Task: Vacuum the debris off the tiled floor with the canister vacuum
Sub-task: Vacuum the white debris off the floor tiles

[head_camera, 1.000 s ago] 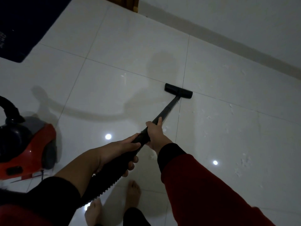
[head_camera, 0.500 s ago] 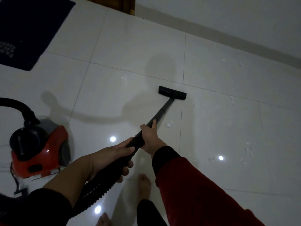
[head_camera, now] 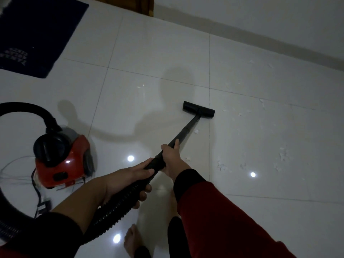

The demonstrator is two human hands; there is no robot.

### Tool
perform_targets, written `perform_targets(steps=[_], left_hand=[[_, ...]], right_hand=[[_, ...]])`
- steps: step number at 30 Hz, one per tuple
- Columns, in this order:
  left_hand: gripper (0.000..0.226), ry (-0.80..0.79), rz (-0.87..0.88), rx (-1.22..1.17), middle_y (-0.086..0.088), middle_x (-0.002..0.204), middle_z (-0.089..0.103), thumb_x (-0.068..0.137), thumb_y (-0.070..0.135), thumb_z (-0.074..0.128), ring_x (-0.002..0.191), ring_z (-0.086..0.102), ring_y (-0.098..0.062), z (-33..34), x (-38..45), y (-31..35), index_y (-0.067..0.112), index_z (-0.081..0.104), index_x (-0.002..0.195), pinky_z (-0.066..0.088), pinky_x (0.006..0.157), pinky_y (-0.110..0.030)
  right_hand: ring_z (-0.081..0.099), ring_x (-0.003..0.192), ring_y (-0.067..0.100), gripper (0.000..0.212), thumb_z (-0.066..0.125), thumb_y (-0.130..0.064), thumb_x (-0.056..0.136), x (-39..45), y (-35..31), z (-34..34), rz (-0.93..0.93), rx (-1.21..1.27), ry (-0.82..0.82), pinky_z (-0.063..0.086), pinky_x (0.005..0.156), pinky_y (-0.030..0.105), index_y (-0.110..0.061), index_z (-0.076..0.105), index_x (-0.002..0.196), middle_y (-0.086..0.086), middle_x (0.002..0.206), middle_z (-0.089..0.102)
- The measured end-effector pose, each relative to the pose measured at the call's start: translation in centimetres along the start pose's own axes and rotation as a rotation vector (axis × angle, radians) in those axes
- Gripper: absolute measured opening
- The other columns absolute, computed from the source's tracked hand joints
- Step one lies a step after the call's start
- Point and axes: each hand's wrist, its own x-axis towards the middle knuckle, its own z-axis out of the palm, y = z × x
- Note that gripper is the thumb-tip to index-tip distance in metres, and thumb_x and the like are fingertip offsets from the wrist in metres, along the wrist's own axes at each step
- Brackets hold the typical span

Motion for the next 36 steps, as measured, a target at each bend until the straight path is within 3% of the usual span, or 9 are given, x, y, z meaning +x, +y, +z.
perform_targets(steps=[10, 15, 19, 25, 30, 36], left_hand=[[0.06, 0.005, -0.004, -0.037, -0.006, 0.068, 0.057, 0.087, 0.029, 0.056, 0.051, 0.054, -0.013, 2.0, -0.5, -3.0, 0.05, 0.031, 0.138, 0.048, 0.047, -0.026], [0.056, 0.028, -0.017, -0.036, -0.006, 0.067, 0.058, 0.089, 0.028, 0.054, 0.049, 0.054, -0.013, 2.8, -0.7, -4.5, 0.05, 0.032, 0.136, 0.048, 0.045, -0.026], [0.051, 0.026, -0.022, -0.037, -0.006, 0.066, 0.058, 0.087, 0.028, 0.055, 0.049, 0.053, -0.013, 2.7, -2.3, -5.6, 0.052, 0.038, 0.129, 0.048, 0.044, -0.025], [0.048, 0.005, -0.047, 0.005, -0.006, 0.066, 0.059, 0.078, 0.031, 0.061, 0.049, 0.053, -0.014, 1.4, -5.5, -7.8, 0.052, 0.046, 0.119, 0.048, 0.045, -0.026], [0.055, -0.009, -0.074, 0.029, -0.006, 0.065, 0.059, 0.079, 0.03, 0.061, 0.049, 0.054, -0.014, -0.3, -8.1, -10.1, 0.052, 0.041, 0.125, 0.048, 0.044, -0.026], [0.064, -0.035, -0.09, 0.052, -0.007, 0.067, 0.059, 0.081, 0.029, 0.059, 0.05, 0.053, -0.015, -2.6, -10.9, -12.1, 0.053, 0.033, 0.135, 0.048, 0.044, -0.027]], right_hand=[[0.057, 0.079, 0.022, 0.076, 0.044, -0.018, 0.094, -1.3, 2.5, -1.9, 0.027, -0.022, -0.019, 0.048, 0.05, 0.033, -0.056, 0.001, 0.143, 0.013, 0.123, 0.053], [0.058, 0.078, 0.023, 0.077, 0.044, -0.017, 0.093, -1.5, 3.9, -2.7, 0.022, -0.003, -0.035, 0.05, 0.051, 0.036, -0.056, 0.001, 0.143, 0.013, 0.114, 0.055], [0.059, 0.083, 0.025, 0.077, 0.044, -0.017, 0.093, -2.7, 5.5, -2.1, 0.033, 0.021, -0.048, 0.053, 0.057, 0.039, -0.058, 0.0, 0.142, 0.004, 0.097, 0.05], [0.059, 0.075, 0.023, 0.077, 0.044, -0.018, 0.093, -5.0, 9.0, -0.6, 0.048, 0.089, -0.055, 0.052, 0.053, 0.037, -0.059, -0.001, 0.141, 0.008, 0.098, 0.054], [0.059, 0.081, 0.024, 0.077, 0.043, -0.017, 0.094, -7.2, 12.0, 1.1, 0.042, 0.13, -0.036, 0.052, 0.056, 0.039, -0.057, 0.0, 0.142, 0.005, 0.093, 0.05], [0.058, 0.074, 0.022, 0.077, 0.043, -0.017, 0.093, -9.1, 14.9, 3.4, 0.025, 0.172, -0.022, 0.052, 0.053, 0.037, -0.058, 0.0, 0.142, 0.009, 0.1, 0.054]])
